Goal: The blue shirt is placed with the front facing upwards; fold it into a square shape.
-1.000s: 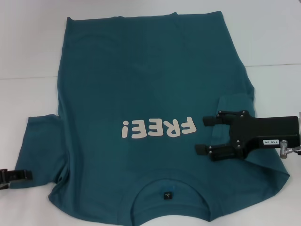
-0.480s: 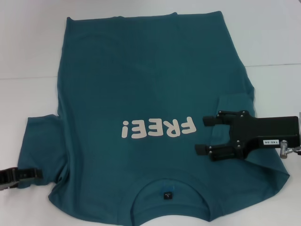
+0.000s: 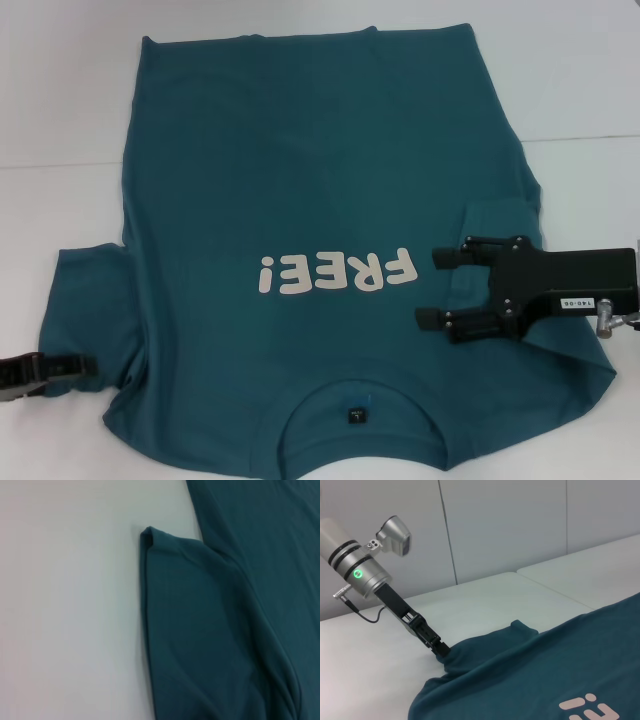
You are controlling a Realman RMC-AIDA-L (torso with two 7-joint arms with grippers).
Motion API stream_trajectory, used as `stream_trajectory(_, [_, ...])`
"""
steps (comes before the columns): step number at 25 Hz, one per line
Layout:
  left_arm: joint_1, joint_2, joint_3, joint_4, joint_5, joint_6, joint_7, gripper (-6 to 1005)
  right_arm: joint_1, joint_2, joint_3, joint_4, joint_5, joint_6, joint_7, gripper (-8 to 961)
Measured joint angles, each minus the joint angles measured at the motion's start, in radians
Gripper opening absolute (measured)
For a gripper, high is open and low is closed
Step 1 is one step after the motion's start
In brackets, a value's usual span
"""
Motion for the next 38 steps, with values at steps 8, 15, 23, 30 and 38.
stream_trajectory(8, [-0.027, -0.001, 0.000, -0.031, 0.000, -0.002, 0.007, 838, 0.000, 0.000, 0.000, 0.003, 0.000, 0.000, -0.004, 927])
stream_trajectory(15, [-0.049, 0.003, 0.000, -0.042, 0.000, -0.004, 0.008, 837, -0.001, 0.000, 0.000, 0.011, 0.000, -0.001, -0.005, 927])
stream_trajectory(23, [-0.057, 0.005, 0.000, -0.071, 0.000, -0.030, 0.009, 835, -0.002, 0.000, 0.000, 0.012, 0.000, -0.004, -0.006, 927])
stream_trajectory(30, [-0.059, 0.008, 0.000, -0.088, 0.000, -0.035, 0.006, 834, -0.002, 0.000, 0.000, 0.012, 0.000, -0.005, -0.006, 928])
stream_trajectory(38, [-0.068, 0.008, 0.002, -0.088, 0.000, -0.043, 0.006, 587, 0.000, 0.000, 0.000, 0.012, 0.001, -0.005, -0.006, 928])
